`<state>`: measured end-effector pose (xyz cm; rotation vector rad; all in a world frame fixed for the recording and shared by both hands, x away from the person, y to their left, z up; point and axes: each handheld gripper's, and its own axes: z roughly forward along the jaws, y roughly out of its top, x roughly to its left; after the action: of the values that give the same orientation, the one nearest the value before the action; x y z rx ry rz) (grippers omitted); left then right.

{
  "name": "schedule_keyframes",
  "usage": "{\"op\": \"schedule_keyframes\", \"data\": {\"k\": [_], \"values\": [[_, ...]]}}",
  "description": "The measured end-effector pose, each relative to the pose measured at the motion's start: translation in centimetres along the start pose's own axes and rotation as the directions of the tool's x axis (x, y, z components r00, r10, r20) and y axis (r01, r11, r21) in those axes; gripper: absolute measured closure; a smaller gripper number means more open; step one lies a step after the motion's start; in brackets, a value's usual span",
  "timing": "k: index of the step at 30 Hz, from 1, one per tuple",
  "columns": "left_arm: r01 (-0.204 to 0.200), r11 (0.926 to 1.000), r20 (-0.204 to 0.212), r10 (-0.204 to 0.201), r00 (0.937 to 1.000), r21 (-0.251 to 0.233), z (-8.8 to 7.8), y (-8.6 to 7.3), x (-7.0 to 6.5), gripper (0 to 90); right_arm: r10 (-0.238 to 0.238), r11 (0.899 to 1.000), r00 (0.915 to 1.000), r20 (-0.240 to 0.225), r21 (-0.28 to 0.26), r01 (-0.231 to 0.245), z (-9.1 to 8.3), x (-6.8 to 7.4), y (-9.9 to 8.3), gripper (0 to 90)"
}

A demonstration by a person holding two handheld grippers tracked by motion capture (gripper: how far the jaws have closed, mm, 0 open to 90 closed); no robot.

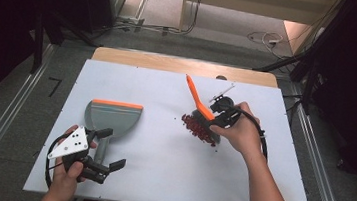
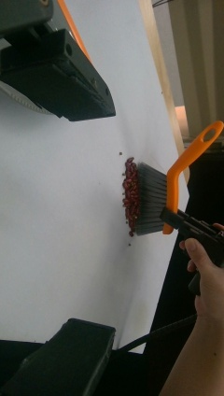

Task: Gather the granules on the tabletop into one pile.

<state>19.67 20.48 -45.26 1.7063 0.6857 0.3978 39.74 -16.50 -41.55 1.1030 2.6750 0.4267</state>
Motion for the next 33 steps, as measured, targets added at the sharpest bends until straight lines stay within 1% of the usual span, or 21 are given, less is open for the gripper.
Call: {"op": "schedule_keyframes", "data": {"k": [1,7,10,11,13,15,16,17,18,19,21,23,25,28,29,30,31,33], "values": [[0.001,1.0000,0.000,-0.001,1.0000,-0.001,0.0,0.0,0.0,0.0,0.006,1.000,0.9999,0.009,-0.007,-0.006,-0.2,0.0,-0.1,68.7],[-0.001,1.0000,0.000,0.001,1.0000,0.003,0.2,0.0,-0.1,0.0,0.041,0.996,0.9990,0.021,-0.078,-0.039,-1.8,-0.6,-0.9,68.6],[0.001,1.0000,-0.001,-0.001,1.0000,0.004,0.3,0.0,-0.1,0.0,0.055,0.992,0.9985,0.000,-0.113,-0.054,-2.5,-1.0,-1.7,68.6],[0.002,1.0000,-0.002,-0.002,1.0000,0.005,0.3,0.0,0.0,0.0,0.068,0.991,0.9976,-0.012,-0.114,-0.069,-2.6,-1.0,-1.9,68.7],[0.002,1.0000,-0.003,-0.002,1.0000,0.005,0.3,0.0,0.0,0.0,0.079,0.990,0.9964,-0.030,-0.117,-0.082,-2.8,-1.1,-2.5,68.7],[0.002,1.0000,-0.004,-0.002,1.0000,0.006,0.3,0.0,0.0,0.0,0.071,0.988,0.9958,-0.058,-0.132,-0.079,-3.0,-1.2,-3.1,68.7],[0.000,1.0000,-0.005,0.000,1.0000,0.007,0.3,0.0,0.0,0.0,0.035,0.989,0.9935,-0.109,-0.136,-0.050,-3.2,-1.0,-3.7,68.6],[0.001,1.0000,-0.004,-0.001,1.0000,0.008,0.3,0.0,0.0,0.0,0.035,0.989,0.9935,-0.109,-0.136,-0.050,-3.2,-1.0,-3.7,68.6],[0.001,0.9999,-0.003,-0.001,1.0000,0.011,0.4,-0.1,0.0,0.0,0.007,0.990,0.9920,-0.126,-0.140,-0.025,-3.2,-0.8,-3.9,68.7],[0.002,0.9999,-0.002,-0.002,1.0000,0.012,0.4,-0.1,0.0,0.0,-0.025,0.991,0.9870,-0.159,-0.134,0.004,-3.2,-0.6,-4.1,68.7],[0.000,0.9999,0.000,0.000,1.0000,0.012,0.5,0.0,-0.1,0.0,-0.078,0.992,0.9815,-0.174,-0.109,0.060,-3.1,0.1,-4.4,68.7],[-0.004,0.9999,0.003,0.004,1.0000,0.012,0.6,0.0,-0.1,0.0,-0.113,0.991,0.9737,-0.198,-0.093,0.096,-2.8,0.5,-4.5,68.7],[-0.001,0.9999,0.001,0.001,1.0000,0.012,0.6,0.0,-0.1,0.0,-0.126,0.990,0.9659,-0.226,-0.092,0.108,-2.4,0.7,-4.4,68.6],[-0.002,0.9999,0.000,0.002,1.0000,0.010,0.5,0.0,-0.1,0.0,-0.137,0.989,0.9544,-0.265,-0.097,0.115,-1.6,0.4,-4.4,68.6],[-0.001,1.0000,0.000,0.001,1.0000,0.010,0.4,0.0,-0.1,0.0,-0.130,0.990,0.9539,-0.271,-0.095,0.108,-1.3,0.4,-4.4,68.6],[-0.002,0.9999,-0.001,0.002,1.0000,0.012,0.4,0.0,-0.1,0.0,-0.135,0.989,0.9542,-0.267,-0.092,0.115,-1.1,0.3,-4.4,68.7],[-0.002,0.9999,-0.002,0.002,1.0000,0.012,0.4,-0.1,0.0,0.0,-0.138,0.989,0.9565,-0.257,-0.086,0.120,-0.8,0.2,-4.4,68.6],[0.001,0.9999,-0.003,-0.001,1.0000,0.010,0.3,-0.1,0.0,0.0,-0.124,0.991,0.9606,-0.249,-0.087,0.105,-0.6,-0.1,-4.2,68.7]]}}
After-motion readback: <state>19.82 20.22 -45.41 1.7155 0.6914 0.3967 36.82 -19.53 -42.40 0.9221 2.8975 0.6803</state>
